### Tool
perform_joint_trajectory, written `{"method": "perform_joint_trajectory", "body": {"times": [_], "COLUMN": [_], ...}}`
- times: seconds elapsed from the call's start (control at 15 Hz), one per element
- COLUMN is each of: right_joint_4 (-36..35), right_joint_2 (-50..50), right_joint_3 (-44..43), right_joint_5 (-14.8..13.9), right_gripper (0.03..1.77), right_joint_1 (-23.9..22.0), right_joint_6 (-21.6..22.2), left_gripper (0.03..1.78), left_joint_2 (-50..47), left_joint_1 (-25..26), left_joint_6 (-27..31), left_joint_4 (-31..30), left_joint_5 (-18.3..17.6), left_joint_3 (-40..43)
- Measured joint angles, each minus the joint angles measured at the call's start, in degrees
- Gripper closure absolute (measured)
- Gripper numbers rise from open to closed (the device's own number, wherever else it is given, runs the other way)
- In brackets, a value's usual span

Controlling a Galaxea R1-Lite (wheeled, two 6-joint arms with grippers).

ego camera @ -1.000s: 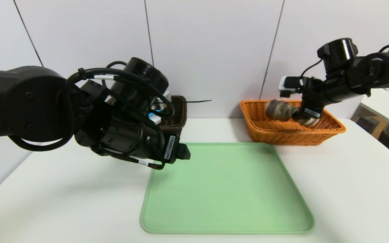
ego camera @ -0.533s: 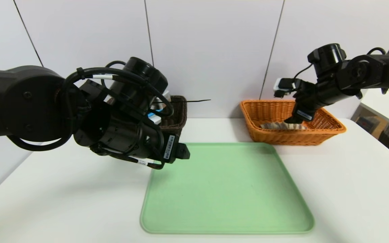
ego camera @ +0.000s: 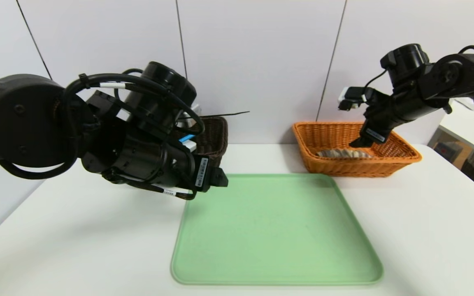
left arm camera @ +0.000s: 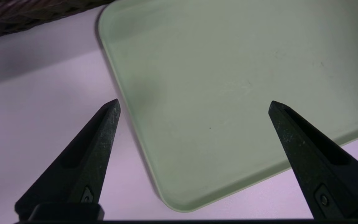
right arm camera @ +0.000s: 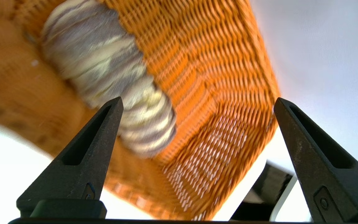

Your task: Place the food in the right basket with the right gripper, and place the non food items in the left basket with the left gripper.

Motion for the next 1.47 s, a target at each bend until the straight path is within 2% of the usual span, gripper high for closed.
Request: {"method": "perform_joint_trajectory", "body": {"times": [0.13,0.4,0.6,0.73,1.07,1.27,1.47], "right_joint_4": [2.83,9.34,15.32,18.46,19.1,18.76,18.71], "right_joint_2": [-2.46,-9.51,-16.79,-22.77,-40.55,-51.24,-61.14], "right_joint_3": [-0.05,0.09,1.02,3.64,20.48,28.48,35.78], "right_joint_5": [0.02,0.26,0.44,0.41,-0.11,-0.3,-0.39], "right_gripper": [0.11,0.11,0.11,0.11,0.11,0.11,0.1], "right_joint_1": [0.0,0.02,0.33,0.55,0.2,-0.27,-0.44], "right_joint_6": [4.52,17.81,28.15,33.38,41.81,47.71,49.21], "left_gripper": [0.12,0.12,0.12,0.12,0.12,0.12,0.12], "left_joint_2": [-1.67,-8.75,-15.21,-19.79,-31.11,-38.17,-44.73], "left_joint_1": [0.96,3.11,4.08,4.6,6.75,9.87,13.04], "left_joint_6": [-0.21,-0.59,-0.65,-0.52,0.18,1.6,2.67], "left_joint_4": [0.01,0.61,3.4,6.7,9.63,9.26,7.34], "left_joint_5": [-0.11,-0.33,-0.06,0.9,8.7,9.29,9.03], "left_joint_3": [-0.1,-0.16,0.2,0.67,8.3,15.12,22.8]}}
